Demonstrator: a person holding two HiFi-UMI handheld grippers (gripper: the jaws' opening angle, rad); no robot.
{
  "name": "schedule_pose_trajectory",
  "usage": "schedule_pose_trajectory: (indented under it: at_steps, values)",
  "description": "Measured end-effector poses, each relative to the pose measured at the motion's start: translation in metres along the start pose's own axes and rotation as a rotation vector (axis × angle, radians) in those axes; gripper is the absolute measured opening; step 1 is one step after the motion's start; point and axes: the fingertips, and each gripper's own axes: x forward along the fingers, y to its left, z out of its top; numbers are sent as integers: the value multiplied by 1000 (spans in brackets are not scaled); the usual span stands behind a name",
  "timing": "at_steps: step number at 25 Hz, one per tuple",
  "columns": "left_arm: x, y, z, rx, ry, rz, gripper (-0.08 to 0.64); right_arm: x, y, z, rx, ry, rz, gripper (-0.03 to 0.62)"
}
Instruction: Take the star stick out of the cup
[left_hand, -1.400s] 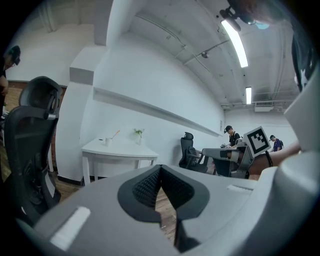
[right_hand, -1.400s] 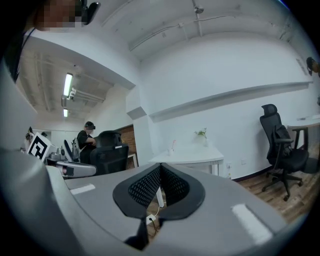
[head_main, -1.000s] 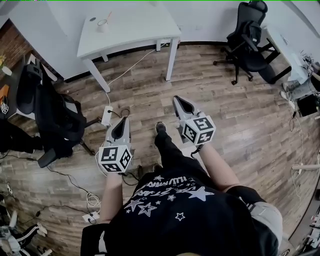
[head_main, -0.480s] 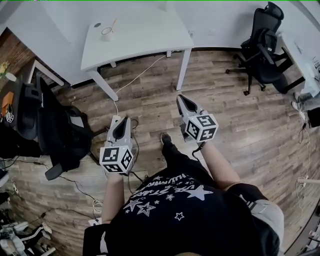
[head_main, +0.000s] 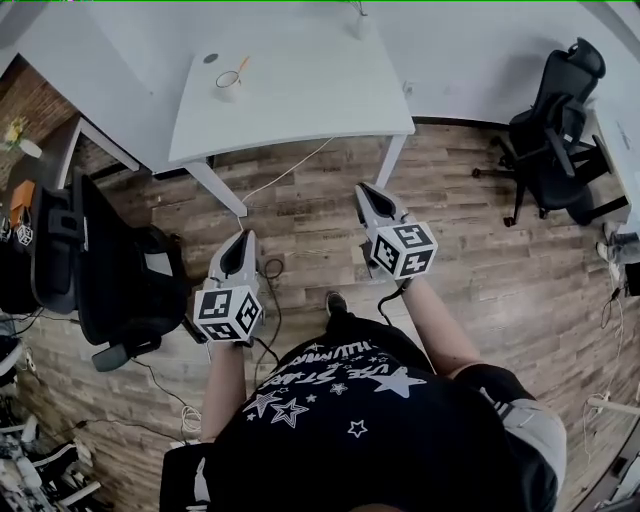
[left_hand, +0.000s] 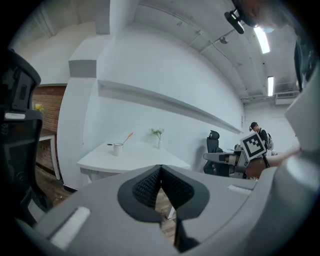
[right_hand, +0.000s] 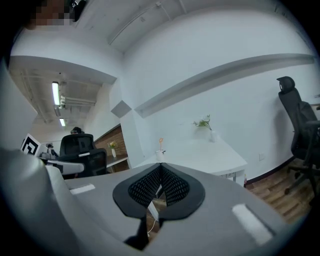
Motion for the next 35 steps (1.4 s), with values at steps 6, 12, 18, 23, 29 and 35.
schedule_pose_trajectory:
  at_steps: [6, 12, 18, 23, 29, 35]
  values:
    - [55, 17, 11, -3, -9, 24, 3, 45, -31, 15, -21, 7, 36, 17]
    - [78, 35, 21, -13, 0, 62, 3, 71, -49, 27, -20, 10, 43, 17]
    - [98, 47, 26, -16, 5, 59, 3, 100, -53, 26, -3, 18, 49, 17]
    - [134, 71, 31, -2, 5, 39, 3, 140, -57, 27, -13, 31, 54, 17]
    - [191, 119, 56, -4, -17, 40, 3, 216, -59, 39, -19, 44, 75, 17]
    - [249, 175, 68, -11, -9, 36, 3, 315, -43, 44, -31, 53, 116, 17]
